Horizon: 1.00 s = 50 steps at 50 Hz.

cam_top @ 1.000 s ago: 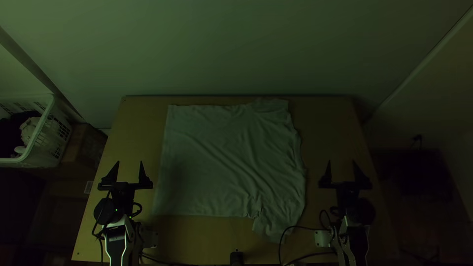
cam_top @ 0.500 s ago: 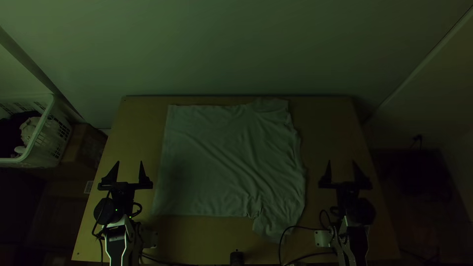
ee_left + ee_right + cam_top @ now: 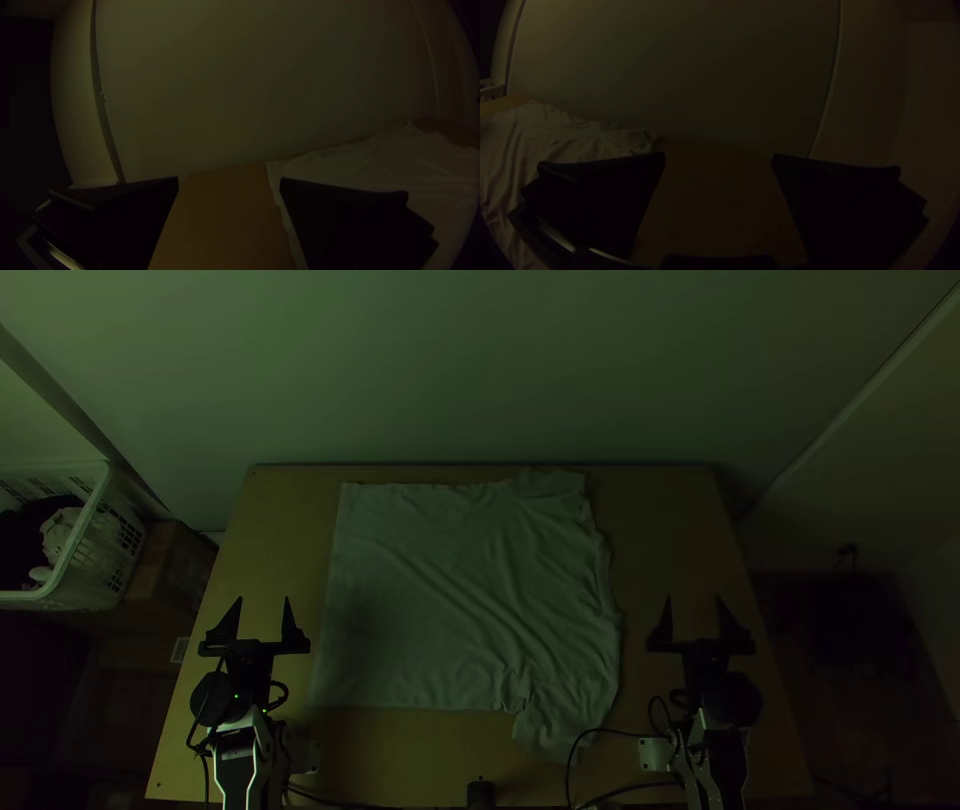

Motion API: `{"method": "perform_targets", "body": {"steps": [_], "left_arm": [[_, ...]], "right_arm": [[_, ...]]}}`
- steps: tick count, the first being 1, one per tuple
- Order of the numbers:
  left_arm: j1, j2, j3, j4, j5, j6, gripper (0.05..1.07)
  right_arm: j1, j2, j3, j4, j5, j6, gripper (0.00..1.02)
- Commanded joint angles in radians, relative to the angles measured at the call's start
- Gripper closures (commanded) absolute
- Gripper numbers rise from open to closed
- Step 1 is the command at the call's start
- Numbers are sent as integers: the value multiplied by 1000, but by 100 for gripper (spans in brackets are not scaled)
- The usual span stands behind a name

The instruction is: Fold the t-shirt

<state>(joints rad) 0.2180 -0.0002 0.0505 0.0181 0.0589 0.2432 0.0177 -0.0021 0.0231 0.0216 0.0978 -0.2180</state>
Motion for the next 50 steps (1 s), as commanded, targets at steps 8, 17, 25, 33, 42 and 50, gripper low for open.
{"method": "perform_targets", "body": {"steps": [8,17,25,33,42,50], "left_arm": [[1,-1,-47,-18,1,-8,10],[1,0,-47,-18,1,-8,10],[-2,0,-47,-18,1,-68,10],[-9,0,-47,-20,1,-130,10],[0,-1,-47,-24,-34,-120,10],[4,-3,-41,-24,-41,-140,10]], "right_arm": [[2,1,-17,-12,11,16,4],[8,1,-17,-12,11,52,4],[14,1,-17,-12,10,118,4],[30,1,-17,-12,10,132,4],[11,-1,-17,-8,13,128,4],[-24,-3,-5,0,14,117,4]]}}
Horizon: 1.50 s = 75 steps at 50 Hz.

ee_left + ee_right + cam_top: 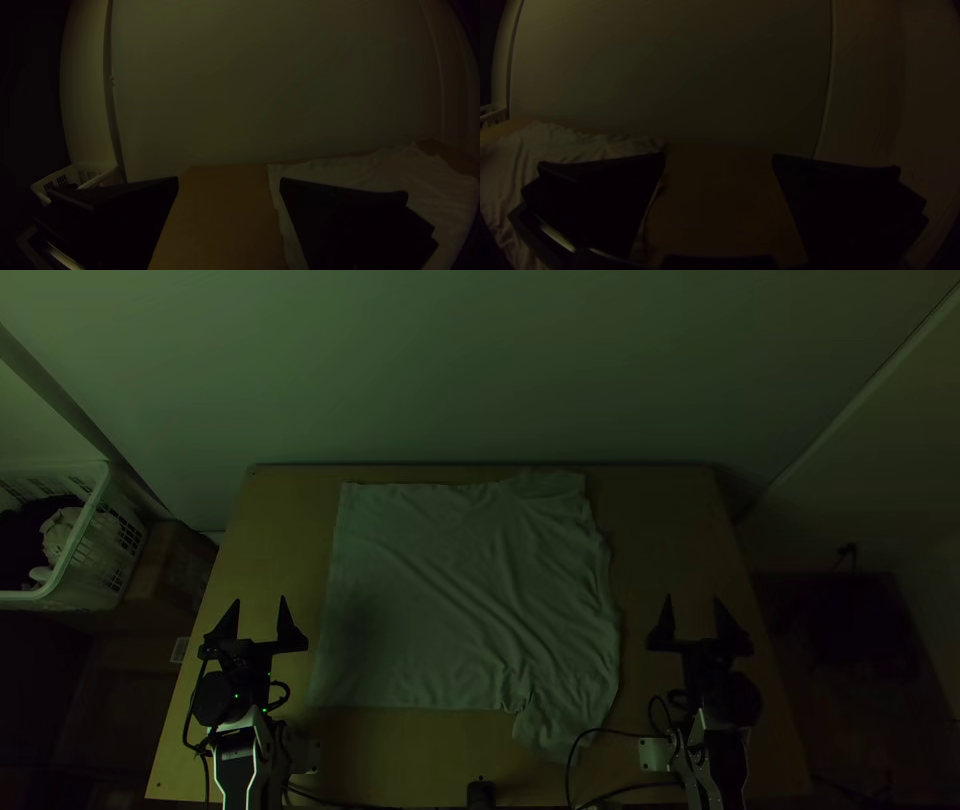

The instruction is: Fold the t-shirt

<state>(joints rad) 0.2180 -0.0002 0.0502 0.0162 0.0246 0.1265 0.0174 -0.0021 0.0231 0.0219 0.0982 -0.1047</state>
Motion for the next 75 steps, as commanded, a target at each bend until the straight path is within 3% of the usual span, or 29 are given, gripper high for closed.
{"method": "perform_targets", "body": {"steps": [1,19,37,58,68,75], "left_arm": [[6,-1,-36,-18,-6,-22,10],[27,45,120,-75,0,-18,10],[9,480,484,-93,1,-62,10],[-34,1000,1128,-351,0,-114,10],[-91,1195,1343,-446,-3,-117,10],[-163,1296,1464,-647,-5,-125,10]], "right_arm": [[-33,-3,0,0,14,2,4],[-47,5,178,-59,12,2,4],[-40,317,472,-25,11,-12,4],[-45,772,940,-111,0,-67,4],[-36,942,1100,-155,-5,-64,4],[-19,1036,1216,-283,-3,-30,4]]}}
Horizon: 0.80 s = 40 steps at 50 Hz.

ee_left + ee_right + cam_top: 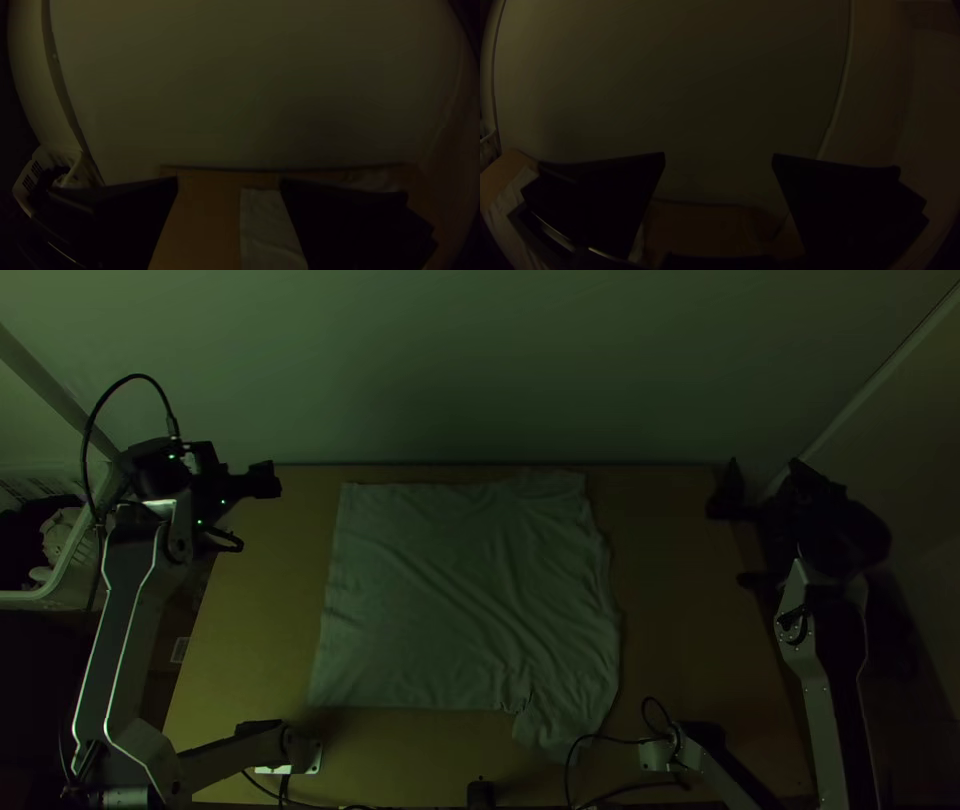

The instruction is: Fold the t-shirt

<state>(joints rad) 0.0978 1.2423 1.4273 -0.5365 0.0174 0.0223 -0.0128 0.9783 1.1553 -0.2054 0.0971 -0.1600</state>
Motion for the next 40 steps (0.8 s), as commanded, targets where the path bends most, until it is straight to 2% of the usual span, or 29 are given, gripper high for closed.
{"method": "perform_targets", "body": {"steps": [1,14,26,40], "left_arm": [[-46,57,96,-108,4,-24,10],[-78,105,186,-204,4,-32,10],[-64,195,298,-229,4,-35,10],[-55,338,406,-241,12,-30,10]], "right_arm": [[14,66,101,-72,-2,33,4],[11,181,230,-278,-2,59,4],[20,261,285,-318,-11,96,4],[89,384,388,-384,-36,157,4]]}}
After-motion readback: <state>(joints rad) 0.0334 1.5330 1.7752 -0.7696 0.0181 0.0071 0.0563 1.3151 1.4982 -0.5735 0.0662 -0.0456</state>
